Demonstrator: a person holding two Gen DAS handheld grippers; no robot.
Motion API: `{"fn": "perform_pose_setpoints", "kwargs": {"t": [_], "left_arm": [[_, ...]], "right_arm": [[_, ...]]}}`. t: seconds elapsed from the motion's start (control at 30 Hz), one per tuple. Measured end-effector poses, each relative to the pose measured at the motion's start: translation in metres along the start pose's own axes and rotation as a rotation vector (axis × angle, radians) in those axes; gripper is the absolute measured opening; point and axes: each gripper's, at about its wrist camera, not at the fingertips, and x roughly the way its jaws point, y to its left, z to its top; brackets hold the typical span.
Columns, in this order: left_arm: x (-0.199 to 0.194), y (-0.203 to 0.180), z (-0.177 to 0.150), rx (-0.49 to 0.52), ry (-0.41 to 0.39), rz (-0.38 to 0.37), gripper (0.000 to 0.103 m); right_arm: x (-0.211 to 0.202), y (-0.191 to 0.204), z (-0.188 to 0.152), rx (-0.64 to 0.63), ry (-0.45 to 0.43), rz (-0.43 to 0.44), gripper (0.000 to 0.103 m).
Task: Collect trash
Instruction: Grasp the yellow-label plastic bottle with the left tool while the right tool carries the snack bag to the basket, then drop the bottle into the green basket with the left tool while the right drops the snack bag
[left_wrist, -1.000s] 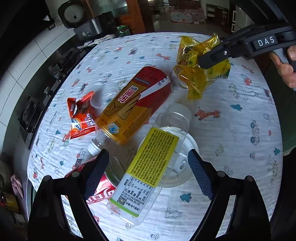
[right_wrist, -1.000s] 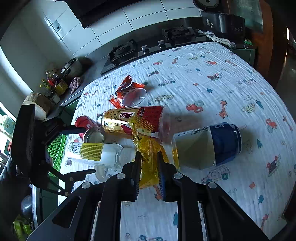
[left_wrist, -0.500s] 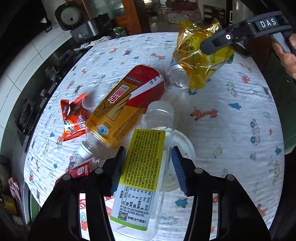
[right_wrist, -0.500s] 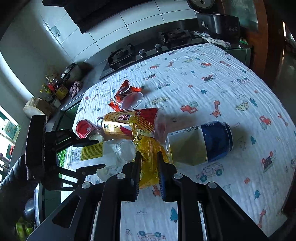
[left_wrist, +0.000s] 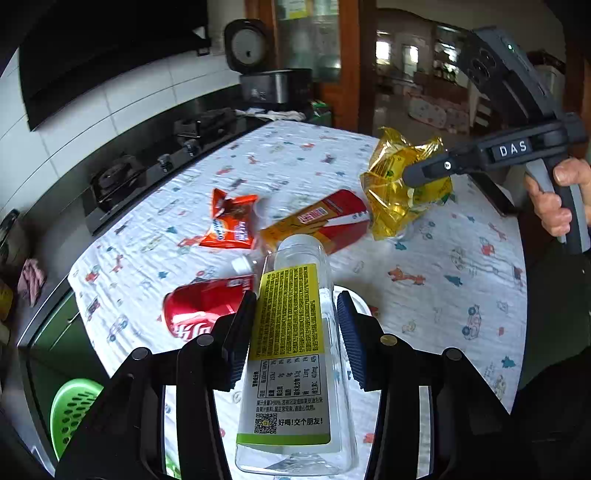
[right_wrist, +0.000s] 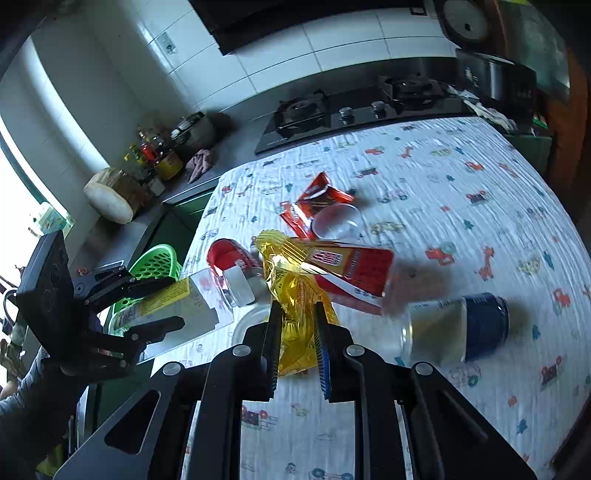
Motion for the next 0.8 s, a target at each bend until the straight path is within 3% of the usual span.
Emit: {"fn": "perform_pose_setpoints", "kwargs": {"t": [0.23, 0.47, 0.6, 0.8], "left_arm": [[-0.055, 0.053, -0.031, -0.184, -0.062, 0.179, 0.044], [-0.076, 0.120, -0.083, -0.346, 0.017, 0.378, 0.044], [-0.071, 0.165, -0.115, -0.452, 0.074, 0.443, 0.044], [-0.055, 0.222, -0.156, -0.599, 0.129, 0.460, 0.044]], "right_arm": [[0.026, 0.060, 0.025, -0.127, 0.030, 0.113, 0.017], [0.072, 0.128, 0.037, -0.235, 0.091, 0.208, 0.017], [0.095, 0.159, 0.045, -0.268, 0.118, 0.239, 0.017], [0.125, 0.196, 0.052, -0.309, 0.156, 0.248, 0.017]]}}
